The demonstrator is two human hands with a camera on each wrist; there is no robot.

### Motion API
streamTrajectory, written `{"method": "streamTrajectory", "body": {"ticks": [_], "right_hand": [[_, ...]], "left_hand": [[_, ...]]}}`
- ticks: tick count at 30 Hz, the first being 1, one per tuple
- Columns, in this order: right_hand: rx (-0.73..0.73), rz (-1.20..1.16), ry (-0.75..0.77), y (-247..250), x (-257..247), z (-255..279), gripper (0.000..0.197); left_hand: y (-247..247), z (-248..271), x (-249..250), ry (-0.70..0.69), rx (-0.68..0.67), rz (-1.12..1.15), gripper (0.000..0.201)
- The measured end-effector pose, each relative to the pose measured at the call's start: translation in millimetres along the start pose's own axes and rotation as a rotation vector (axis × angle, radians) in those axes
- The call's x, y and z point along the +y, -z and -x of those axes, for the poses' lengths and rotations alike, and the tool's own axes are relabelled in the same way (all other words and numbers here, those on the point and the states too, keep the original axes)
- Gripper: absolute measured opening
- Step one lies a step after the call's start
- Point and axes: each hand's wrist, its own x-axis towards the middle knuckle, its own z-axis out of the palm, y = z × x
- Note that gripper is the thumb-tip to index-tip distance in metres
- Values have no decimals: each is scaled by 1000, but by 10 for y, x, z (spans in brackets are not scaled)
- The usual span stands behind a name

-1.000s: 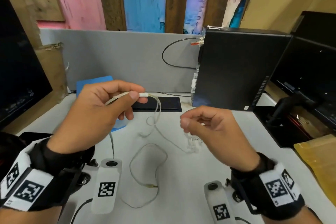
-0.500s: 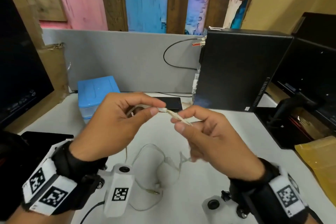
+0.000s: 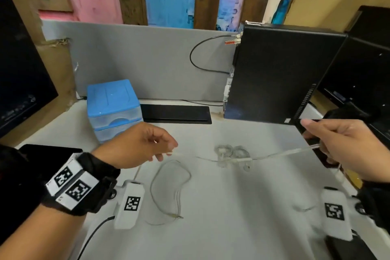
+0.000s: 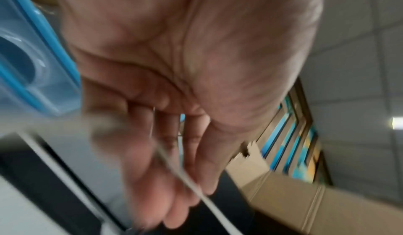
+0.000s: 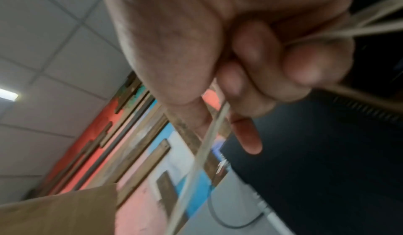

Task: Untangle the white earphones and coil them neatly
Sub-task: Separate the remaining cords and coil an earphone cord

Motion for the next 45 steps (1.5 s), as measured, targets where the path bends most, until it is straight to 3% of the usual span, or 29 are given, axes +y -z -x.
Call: {"method": "streamTrajectory", "body": {"ticks": [3,5,7,11,14,17,22,25,27,30,33,35,38,41,45], "right_hand": [[48,221,-39,-25,230,-123,41],[20,353,34,-172,254,-121,48],[-78,289,107,-396,193,-79,53],[-331,136,243,-953,-108,118,35],[-456,86,284,-1284,-272,257,28],[-548,73,290,-1495,-357,370,26],[-630,18,261,-1568,-395,427,23],[-567,2,262,-1519,-371,442,24],[-499,1,291,-1494,-371,466,25],[-522,-128,340,-1489,-427,552,22],[-559,-414,299,-1467,-526,641,36],[-421,-514,252,-1452,-537,635,43],[-189,-401,265,-1400,-510,556,45],[-144,-496,278,-1367,-543,515,26],[-230,-668,173,-1314,-573,472,60]], "left_hand": [[-102,-34,-205,61,-143,-238,18],[-198,-26,-282,94,-208,-274,18],[-315,-5,-296,111,-257,-343,17],[-425,19,-376,176,-327,-582,24],[-385,27,-441,277,-352,-807,23],[-389,50,-477,307,-429,-860,20],[-444,166,-515,254,-402,-835,5],[-311,263,-455,235,-385,-940,7],[-131,334,-242,170,-279,-992,8],[0,460,264,42,-169,-630,7],[-110,504,647,-74,-103,-215,4],[-207,447,708,-124,-18,-181,9],[-263,322,717,-138,100,-94,14],[-280,214,780,-137,131,198,12],[-414,179,919,-161,99,367,13]]}}
